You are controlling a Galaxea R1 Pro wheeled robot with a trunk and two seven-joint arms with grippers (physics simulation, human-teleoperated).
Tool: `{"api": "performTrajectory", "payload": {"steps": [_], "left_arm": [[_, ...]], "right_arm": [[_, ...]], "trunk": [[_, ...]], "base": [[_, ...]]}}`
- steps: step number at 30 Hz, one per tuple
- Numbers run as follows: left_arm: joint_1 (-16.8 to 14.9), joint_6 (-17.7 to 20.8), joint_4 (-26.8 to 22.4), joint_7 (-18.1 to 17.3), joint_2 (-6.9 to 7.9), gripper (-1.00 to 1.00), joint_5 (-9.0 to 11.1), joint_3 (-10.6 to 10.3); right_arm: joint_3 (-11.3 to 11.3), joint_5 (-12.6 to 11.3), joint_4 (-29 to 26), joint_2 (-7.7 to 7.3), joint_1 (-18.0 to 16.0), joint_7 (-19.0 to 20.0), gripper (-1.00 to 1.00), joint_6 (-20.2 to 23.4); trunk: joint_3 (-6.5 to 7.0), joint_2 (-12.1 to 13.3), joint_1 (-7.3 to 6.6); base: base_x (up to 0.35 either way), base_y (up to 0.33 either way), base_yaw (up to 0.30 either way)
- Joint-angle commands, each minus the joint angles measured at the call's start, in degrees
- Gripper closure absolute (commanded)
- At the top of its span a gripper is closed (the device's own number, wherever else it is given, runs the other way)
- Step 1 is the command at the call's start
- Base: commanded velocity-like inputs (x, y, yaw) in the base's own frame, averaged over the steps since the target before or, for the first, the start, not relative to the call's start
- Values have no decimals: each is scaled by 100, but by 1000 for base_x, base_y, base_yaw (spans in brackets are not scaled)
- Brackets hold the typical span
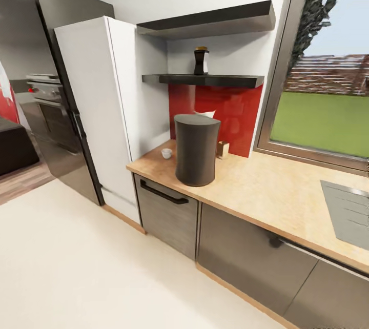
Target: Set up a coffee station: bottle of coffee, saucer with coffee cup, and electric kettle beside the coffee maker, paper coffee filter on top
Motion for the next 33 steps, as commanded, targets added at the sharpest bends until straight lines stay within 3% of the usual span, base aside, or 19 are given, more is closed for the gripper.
{"api": "performTrajectory", "payload": {"steps": [1,20,33], "left_arm": [[5,-6,-11,-6,-1,-100,47,-3],[5,-67,-11,-13,-4,-100,38,-3],[1,-68,-11,-7,5,-100,38,-3]], "right_arm": [[48,-60,-2,0,-5,8,-100,24],[48,-59,1,9,3,8,-100,24],[48,-59,1,10,12,16,-100,24]], "trunk": [[-11,-11,6],[-11,-11,6],[-11,-11,6]], "base": [[227,288,-265],[224,288,-265],[73,329,-265]]}}
